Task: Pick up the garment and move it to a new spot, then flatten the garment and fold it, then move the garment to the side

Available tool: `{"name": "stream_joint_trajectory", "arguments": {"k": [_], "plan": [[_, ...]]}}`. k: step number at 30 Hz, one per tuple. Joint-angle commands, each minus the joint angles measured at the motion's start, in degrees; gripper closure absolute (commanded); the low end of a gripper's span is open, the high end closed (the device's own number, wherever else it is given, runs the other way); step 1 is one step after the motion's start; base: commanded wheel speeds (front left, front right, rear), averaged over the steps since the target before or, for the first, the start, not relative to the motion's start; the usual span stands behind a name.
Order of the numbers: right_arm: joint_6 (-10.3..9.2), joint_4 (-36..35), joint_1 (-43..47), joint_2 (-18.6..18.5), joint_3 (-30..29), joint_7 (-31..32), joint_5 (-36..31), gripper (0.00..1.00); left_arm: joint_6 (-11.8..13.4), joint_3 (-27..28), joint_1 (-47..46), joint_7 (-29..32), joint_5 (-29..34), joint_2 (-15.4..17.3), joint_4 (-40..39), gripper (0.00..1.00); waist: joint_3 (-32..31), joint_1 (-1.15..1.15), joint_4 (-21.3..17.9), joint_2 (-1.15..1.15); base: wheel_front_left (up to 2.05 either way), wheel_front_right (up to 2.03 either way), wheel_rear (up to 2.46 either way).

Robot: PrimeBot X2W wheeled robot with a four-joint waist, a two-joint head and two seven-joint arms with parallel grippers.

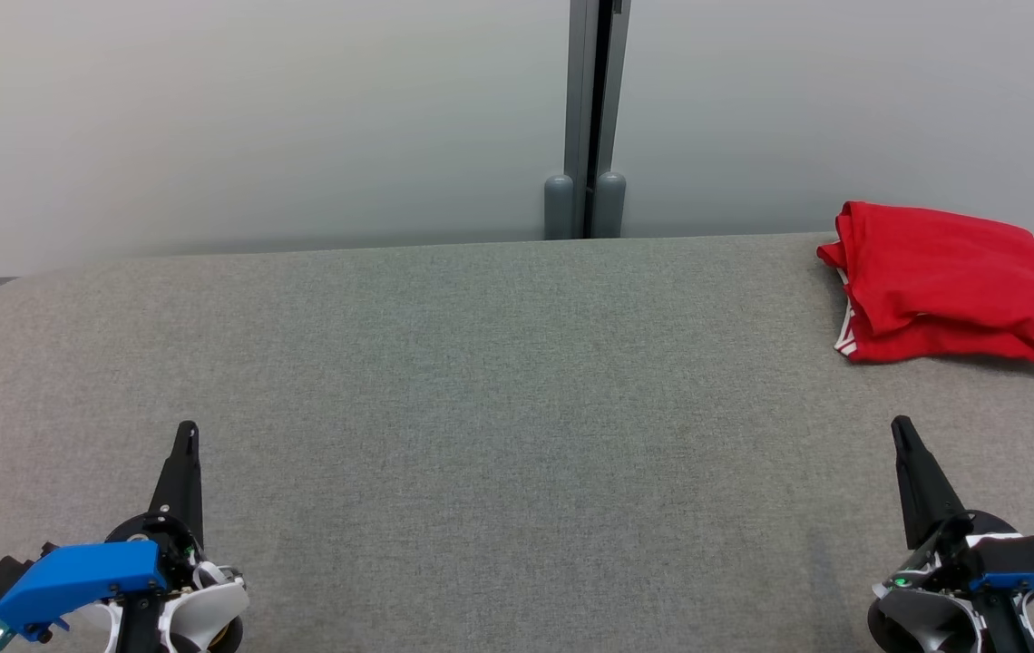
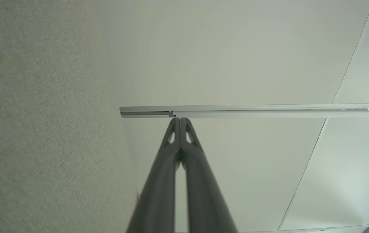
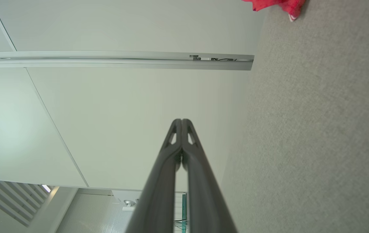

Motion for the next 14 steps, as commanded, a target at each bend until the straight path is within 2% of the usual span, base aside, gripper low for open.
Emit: {"name": "stream_joint_trajectory", "arguments": {"k": [1, 14], "plan": [[0.02, 0.1, -0.8, -0.1, -0.2, 0.2, 0.1, 1.00, -0.5, 0.1, -0.6, 0.2, -0.1, 0.1, -0.2, 1.00, 0.0, 0.00, 0.0, 0.00, 0.00, 0.00, 0.00], [0.02, 0.1, -0.8, -0.1, -0.2, 0.2, 0.1, 1.00, -0.5, 0.1, -0.6, 0.2, -0.1, 0.1, -0.2, 1.00, 0.0, 0.00, 0.0, 0.00, 0.00, 0.00, 0.00]]}}
